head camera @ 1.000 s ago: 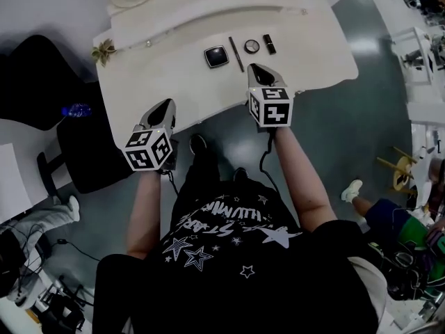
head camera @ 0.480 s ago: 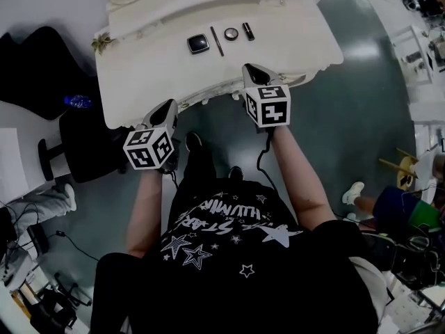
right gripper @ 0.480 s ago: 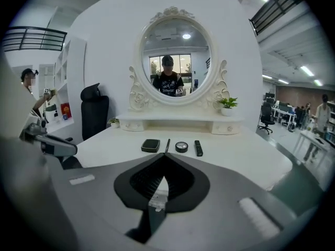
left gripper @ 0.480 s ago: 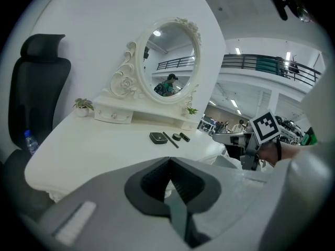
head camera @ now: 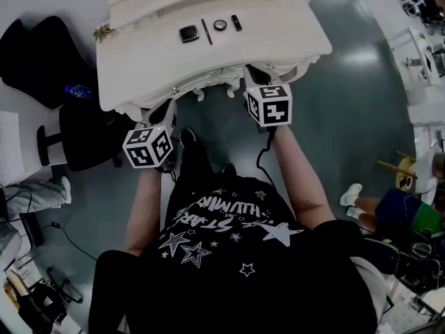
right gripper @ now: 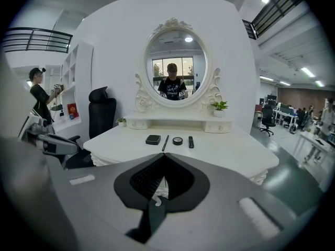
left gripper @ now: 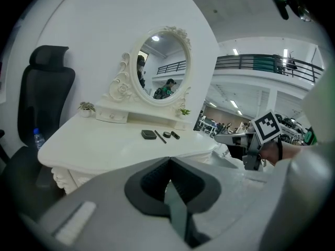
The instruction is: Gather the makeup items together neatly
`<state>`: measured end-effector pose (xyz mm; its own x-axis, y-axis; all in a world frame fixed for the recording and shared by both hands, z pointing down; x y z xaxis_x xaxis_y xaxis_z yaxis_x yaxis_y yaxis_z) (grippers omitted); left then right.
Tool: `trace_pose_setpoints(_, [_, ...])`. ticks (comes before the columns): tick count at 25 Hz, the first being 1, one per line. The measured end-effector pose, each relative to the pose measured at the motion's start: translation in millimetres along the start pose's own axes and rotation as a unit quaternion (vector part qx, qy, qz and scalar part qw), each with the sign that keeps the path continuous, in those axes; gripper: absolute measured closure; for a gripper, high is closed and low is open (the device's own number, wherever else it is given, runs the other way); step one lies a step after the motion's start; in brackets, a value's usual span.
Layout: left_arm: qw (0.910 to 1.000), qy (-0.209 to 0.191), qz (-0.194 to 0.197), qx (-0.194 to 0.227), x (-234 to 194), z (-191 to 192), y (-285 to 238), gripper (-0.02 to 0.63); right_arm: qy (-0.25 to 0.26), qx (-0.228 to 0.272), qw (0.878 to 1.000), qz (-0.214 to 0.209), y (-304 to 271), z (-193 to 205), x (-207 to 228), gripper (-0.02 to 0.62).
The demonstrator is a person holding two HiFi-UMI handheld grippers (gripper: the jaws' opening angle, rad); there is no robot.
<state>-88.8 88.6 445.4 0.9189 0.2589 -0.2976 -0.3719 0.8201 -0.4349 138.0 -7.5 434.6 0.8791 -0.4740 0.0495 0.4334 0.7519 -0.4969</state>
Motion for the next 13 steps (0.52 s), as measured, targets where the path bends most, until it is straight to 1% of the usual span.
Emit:
trace_pose_setpoints(8, [0.9998,-0.003,-0.016,0.013,27.0,10.1,19.3,0.604,0.005,0.008,1.0,0.001,38.9,13.1,8.6,0.568])
trace_pose_setpoints(13, [0.9998,-0.005,-0.019,0.009,41.8,18.6,24.2,0.604,0.001,0.008,1.0,0.001,54.2,23.4,13.6,0.568])
Point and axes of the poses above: the fingertips, and each gripper's own axes: y backward along the fingers, x to its right, z out of its underside, the point moved 3 cm from there along y, backward along the fingers, and after that the axes turned 1 degree about -y, right-handed, at the moved point
